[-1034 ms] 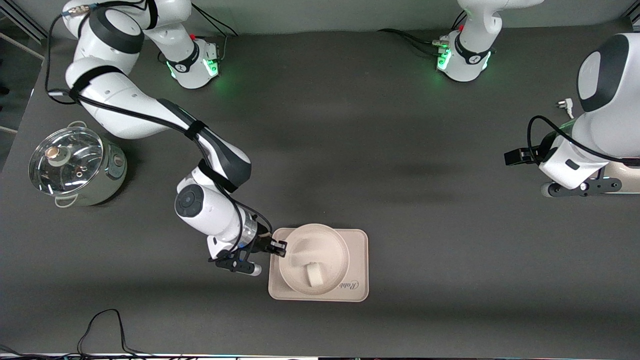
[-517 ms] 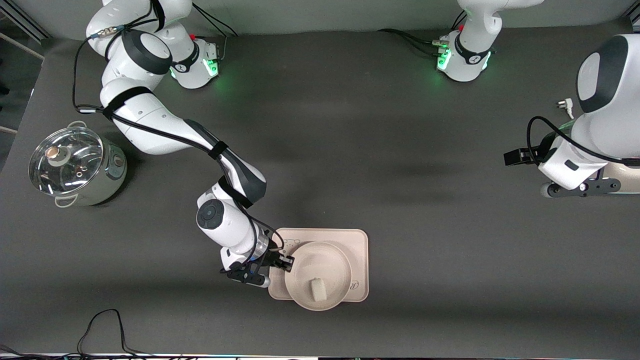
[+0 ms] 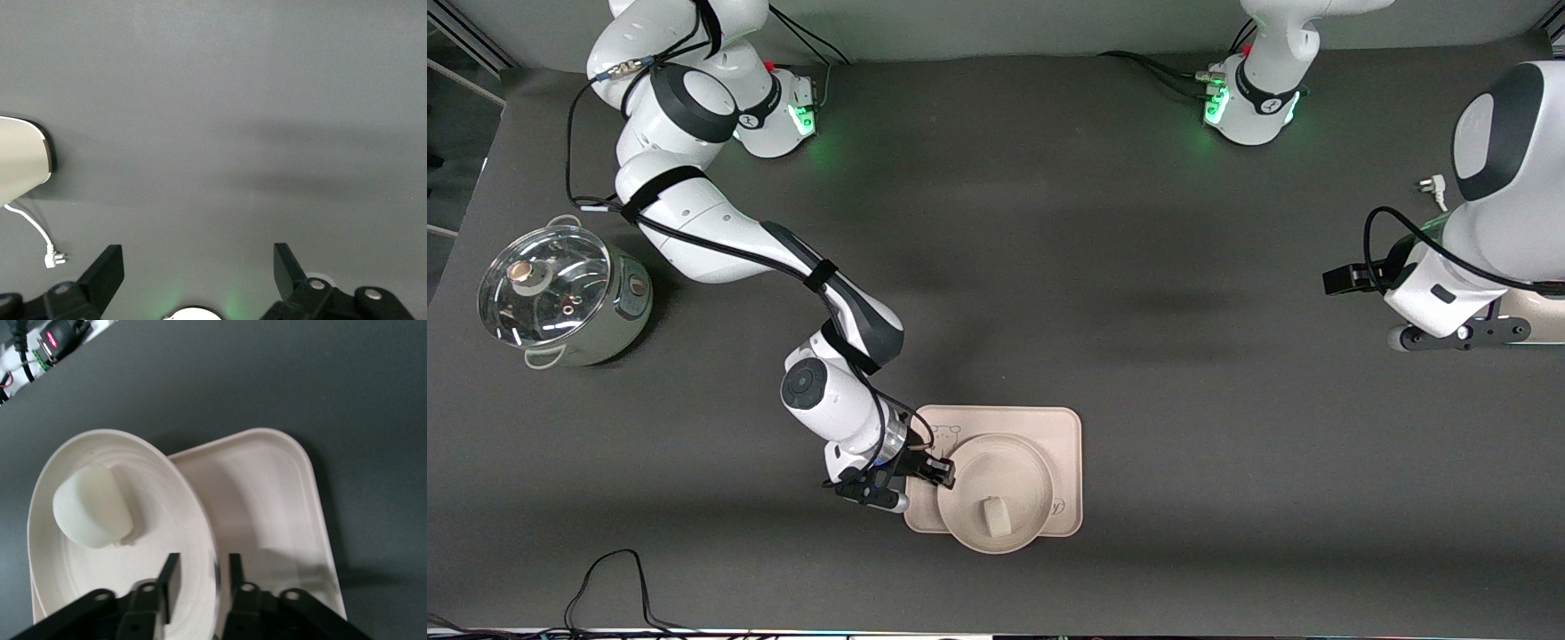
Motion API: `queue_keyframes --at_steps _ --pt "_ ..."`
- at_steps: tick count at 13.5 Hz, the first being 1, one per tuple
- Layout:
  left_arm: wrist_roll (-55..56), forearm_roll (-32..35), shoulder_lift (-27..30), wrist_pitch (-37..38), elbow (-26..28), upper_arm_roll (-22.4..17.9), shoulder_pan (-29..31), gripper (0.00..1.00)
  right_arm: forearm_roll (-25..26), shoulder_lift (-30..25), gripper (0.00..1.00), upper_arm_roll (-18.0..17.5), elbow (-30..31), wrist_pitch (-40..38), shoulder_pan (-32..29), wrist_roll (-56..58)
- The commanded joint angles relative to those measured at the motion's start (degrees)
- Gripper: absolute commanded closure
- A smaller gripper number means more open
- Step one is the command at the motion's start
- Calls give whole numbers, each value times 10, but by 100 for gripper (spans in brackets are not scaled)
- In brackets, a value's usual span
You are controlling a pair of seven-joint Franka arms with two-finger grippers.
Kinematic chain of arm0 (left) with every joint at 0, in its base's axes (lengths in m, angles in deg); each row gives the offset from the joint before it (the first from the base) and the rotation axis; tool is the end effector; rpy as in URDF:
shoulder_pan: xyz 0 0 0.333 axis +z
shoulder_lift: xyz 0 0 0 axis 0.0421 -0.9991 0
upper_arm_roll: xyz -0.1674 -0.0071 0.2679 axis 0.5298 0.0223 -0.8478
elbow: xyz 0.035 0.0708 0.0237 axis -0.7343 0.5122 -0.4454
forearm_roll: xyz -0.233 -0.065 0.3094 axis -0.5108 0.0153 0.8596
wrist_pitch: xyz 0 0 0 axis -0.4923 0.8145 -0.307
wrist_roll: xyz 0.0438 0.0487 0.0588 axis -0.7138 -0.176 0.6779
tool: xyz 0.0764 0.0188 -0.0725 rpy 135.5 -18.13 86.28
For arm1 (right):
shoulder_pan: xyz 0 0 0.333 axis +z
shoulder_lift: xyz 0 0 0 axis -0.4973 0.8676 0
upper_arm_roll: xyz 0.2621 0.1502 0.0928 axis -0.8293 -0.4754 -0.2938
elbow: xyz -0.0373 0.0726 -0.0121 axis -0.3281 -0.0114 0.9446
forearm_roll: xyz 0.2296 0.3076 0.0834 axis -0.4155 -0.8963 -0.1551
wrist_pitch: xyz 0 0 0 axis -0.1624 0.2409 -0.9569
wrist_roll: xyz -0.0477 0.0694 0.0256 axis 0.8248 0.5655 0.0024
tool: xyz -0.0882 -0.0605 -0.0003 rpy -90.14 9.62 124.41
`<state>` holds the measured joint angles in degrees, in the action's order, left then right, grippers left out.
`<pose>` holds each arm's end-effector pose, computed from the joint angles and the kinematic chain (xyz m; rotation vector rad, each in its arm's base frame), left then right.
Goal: Place bun in plate and plate on tray
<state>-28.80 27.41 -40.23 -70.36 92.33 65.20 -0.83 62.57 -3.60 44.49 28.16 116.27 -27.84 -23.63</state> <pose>0.5773 -0.0544 0.5040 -3.0401 -0.1206 0.3434 0.7257 0.3345 0.1841 -2.6729 0.3873 -0.3416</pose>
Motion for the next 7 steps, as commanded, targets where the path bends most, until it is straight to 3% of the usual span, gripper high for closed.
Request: queue_keyframes --at_steps 1,4,5,7 --pt "0 2 3 3 3 -3 -5 0 -5 -28 0 -1 -16 -57 3 21" --pt "0 2 3 4 3 -3 -5 0 -11 -112 0 -6 -9 -190 -18 35" --pt "0 2 3 4 3 -3 -5 0 -26 -180 0 -15 26 -255 -49 43" --pt "0 2 4 5 3 -3 -5 0 -77 -253 0 -8 63 -297 -79 92"
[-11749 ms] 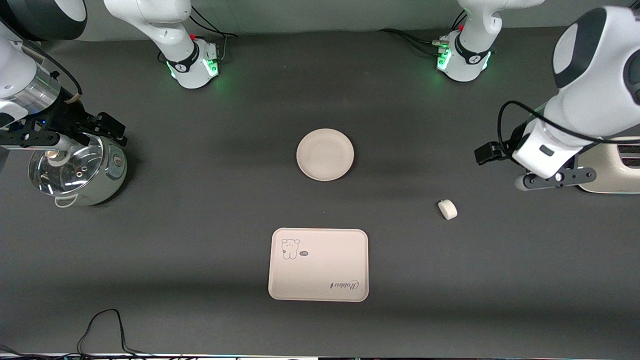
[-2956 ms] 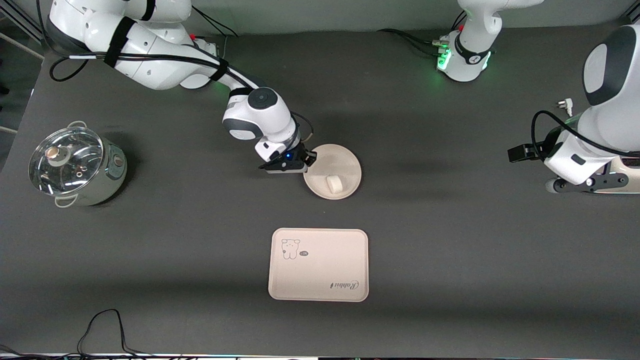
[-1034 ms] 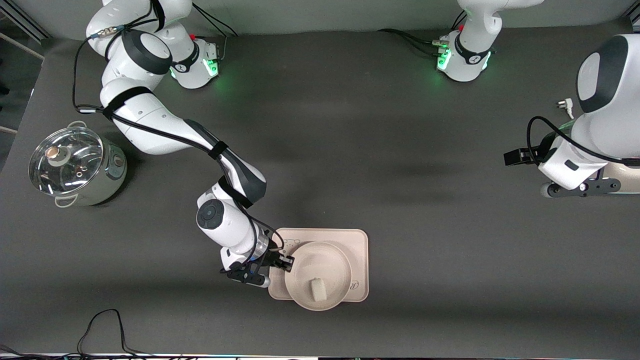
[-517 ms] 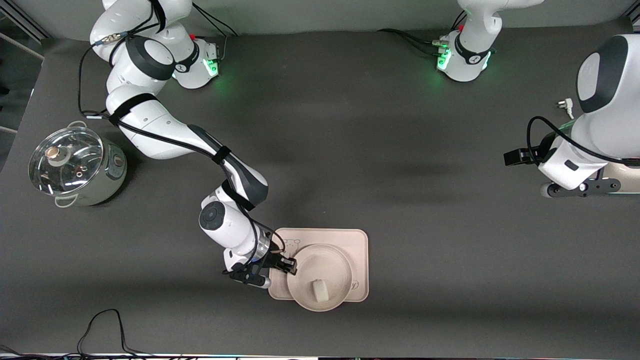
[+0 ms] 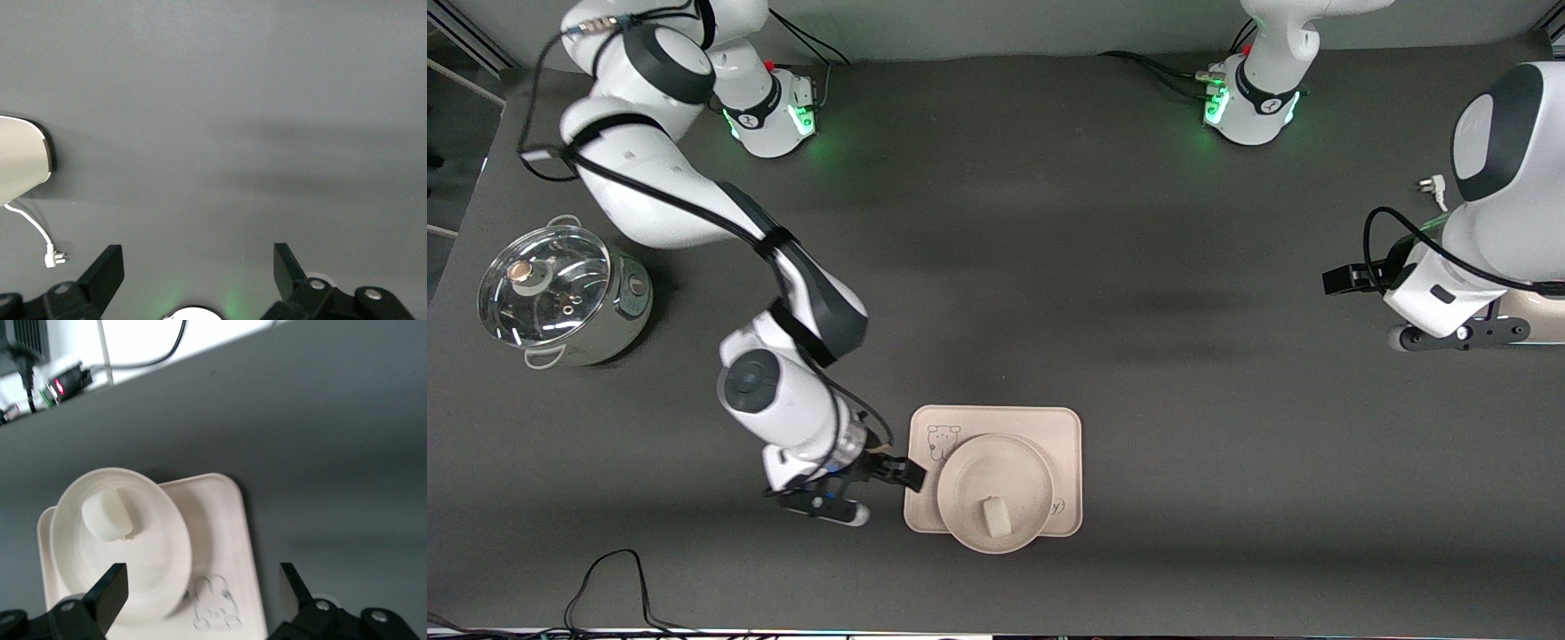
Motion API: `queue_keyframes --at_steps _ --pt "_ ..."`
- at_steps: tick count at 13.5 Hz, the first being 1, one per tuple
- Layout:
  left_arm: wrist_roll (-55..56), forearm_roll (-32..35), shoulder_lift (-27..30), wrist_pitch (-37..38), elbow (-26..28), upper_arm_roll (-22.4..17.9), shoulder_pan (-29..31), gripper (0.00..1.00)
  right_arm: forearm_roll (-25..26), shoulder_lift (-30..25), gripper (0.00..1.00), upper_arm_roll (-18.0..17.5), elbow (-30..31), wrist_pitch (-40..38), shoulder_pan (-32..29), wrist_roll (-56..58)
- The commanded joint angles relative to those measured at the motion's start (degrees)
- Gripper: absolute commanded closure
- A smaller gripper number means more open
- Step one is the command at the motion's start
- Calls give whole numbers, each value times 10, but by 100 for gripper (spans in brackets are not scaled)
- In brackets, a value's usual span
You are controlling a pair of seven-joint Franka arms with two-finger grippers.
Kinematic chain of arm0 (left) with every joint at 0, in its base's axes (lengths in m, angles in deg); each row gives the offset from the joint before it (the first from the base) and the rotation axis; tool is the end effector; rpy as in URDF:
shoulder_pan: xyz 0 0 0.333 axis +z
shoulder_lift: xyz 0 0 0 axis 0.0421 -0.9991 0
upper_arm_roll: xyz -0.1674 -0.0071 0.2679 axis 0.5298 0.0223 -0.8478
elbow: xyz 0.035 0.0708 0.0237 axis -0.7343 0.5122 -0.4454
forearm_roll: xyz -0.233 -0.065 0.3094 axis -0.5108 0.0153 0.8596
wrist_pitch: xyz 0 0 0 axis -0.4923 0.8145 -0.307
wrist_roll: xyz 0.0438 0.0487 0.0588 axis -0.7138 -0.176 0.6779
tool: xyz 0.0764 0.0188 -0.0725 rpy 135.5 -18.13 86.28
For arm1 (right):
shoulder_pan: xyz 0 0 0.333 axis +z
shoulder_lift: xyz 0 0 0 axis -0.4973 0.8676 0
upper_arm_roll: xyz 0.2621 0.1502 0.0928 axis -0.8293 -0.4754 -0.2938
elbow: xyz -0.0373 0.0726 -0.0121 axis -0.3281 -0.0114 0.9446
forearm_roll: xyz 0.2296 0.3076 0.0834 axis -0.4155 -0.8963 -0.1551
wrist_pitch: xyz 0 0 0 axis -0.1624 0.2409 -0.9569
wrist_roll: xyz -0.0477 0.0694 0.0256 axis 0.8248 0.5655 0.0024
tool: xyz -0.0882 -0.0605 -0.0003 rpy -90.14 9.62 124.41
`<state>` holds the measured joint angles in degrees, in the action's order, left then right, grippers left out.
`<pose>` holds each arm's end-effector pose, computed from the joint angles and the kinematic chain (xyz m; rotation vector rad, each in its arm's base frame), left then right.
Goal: Place bun in plate and plate on tray
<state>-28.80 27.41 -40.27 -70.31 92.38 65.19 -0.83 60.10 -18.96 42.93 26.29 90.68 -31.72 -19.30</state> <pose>0.5772 -0.0543 0.5031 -3.0394 -0.1207 0.3471 0.7409 0.2780 0.3493 -2.8916 0.3630 -0.2831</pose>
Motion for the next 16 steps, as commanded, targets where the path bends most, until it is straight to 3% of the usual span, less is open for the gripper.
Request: queue_keyframes --at_steps 1,3,6,7,9,13,16 --pt "0 2 4 4 2 -3 -6 0 -80 -137 0 40 92 -64 -39 80" --pt "1 2 10 4 6 -3 -6 0 -156 -224 0 99 134 -99 -36 121" --pt "1 -3 39 -6 32 -4 -3 0 -274 -399 0 221 276 -107 -34 259" --pt "1 -4 52 -10 42 -4 -3 0 -301 -452 0 256 318 -116 -32 307" --pt "1 -6 81 -36 71 -4 -2 0 -306 -526 0 302 365 -156 -30 342" --pt "-7 -32 117 -68 101 -8 23 0 -302 -597 0 309 369 -265 -50 344" --pt "-26 -40 114 -76 91 -10 40 0 -302 -602 0 308 390 -276 -51 344"
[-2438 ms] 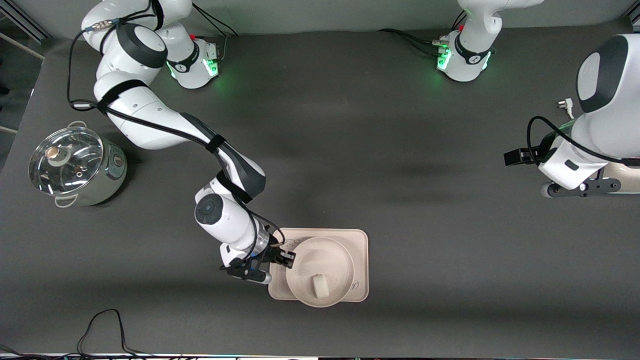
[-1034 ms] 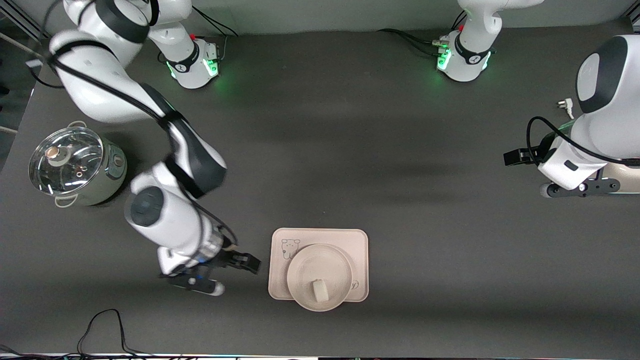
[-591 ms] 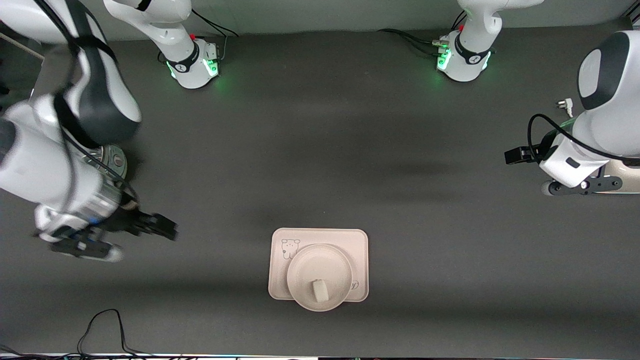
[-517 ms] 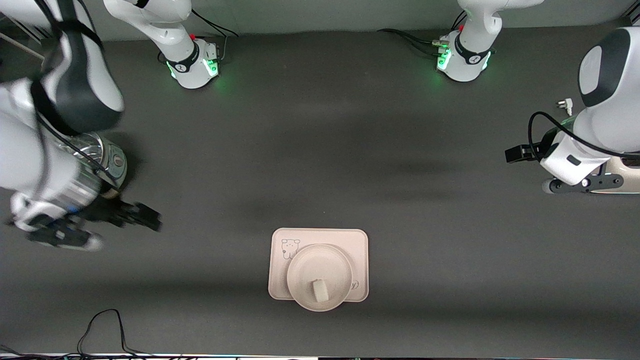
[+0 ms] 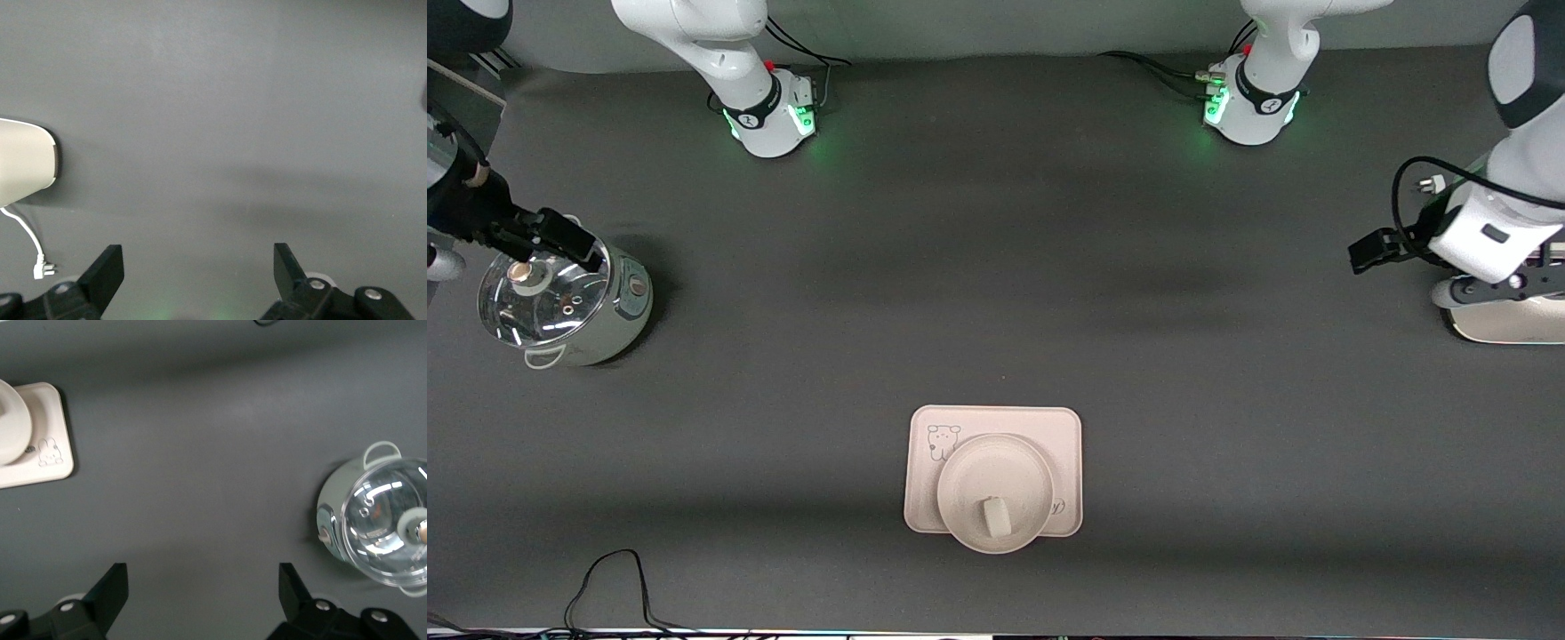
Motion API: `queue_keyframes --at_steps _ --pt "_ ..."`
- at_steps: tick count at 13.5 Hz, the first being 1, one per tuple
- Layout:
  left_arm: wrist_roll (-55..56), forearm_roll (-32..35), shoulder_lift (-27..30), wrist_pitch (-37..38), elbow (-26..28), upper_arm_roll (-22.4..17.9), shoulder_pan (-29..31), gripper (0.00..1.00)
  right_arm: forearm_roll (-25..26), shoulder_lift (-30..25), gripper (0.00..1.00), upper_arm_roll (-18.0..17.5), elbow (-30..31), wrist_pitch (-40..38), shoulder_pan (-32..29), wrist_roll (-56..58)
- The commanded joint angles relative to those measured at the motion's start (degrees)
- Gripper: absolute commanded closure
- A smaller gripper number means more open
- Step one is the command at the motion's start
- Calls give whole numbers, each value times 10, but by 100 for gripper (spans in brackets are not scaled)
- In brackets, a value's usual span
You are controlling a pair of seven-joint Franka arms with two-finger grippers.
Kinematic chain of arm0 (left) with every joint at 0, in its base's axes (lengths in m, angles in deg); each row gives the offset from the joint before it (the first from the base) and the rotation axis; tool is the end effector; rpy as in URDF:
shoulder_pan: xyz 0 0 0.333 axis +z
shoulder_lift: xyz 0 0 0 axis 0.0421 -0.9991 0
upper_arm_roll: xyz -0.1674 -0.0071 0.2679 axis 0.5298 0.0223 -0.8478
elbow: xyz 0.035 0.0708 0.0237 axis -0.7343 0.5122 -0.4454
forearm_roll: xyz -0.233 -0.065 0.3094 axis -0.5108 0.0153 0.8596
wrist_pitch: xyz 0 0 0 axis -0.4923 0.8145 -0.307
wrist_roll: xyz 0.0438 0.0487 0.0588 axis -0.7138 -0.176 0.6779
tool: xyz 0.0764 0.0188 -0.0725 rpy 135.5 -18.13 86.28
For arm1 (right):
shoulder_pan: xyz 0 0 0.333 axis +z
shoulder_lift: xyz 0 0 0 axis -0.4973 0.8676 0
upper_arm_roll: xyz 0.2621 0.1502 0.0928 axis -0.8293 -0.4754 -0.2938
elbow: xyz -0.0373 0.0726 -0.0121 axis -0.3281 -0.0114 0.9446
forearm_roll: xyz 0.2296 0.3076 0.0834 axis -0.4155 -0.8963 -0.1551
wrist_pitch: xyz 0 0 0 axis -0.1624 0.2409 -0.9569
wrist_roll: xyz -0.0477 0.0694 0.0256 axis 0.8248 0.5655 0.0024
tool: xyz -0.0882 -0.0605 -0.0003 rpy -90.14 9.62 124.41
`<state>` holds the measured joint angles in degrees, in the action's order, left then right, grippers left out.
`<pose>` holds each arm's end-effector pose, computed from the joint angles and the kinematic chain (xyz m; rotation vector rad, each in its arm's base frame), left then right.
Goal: Place bun in plate and plate on tray
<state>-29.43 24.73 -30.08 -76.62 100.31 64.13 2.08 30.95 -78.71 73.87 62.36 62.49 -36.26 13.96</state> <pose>0.5421 -0.0229 0.5457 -3.0992 -0.2227 0.1337 0.5293 0.0122 0.6222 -3.1242 0.3207 -0.0658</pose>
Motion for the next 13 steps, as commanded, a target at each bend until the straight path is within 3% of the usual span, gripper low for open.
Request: queue_keyframes --at_steps 1,5,13 --pt "-26 -17 10 -14 5 -10 8 0 -10 -5 0 -2 38 7 -6 11" --pt "-31 -16 7 -5 -13 -17 2 0 -13 -19 0 -2 68 12 -7 12" --pt "-31 -16 6 4 -12 -16 -2 0 -19 -14 0 0 68 39 -7 26"
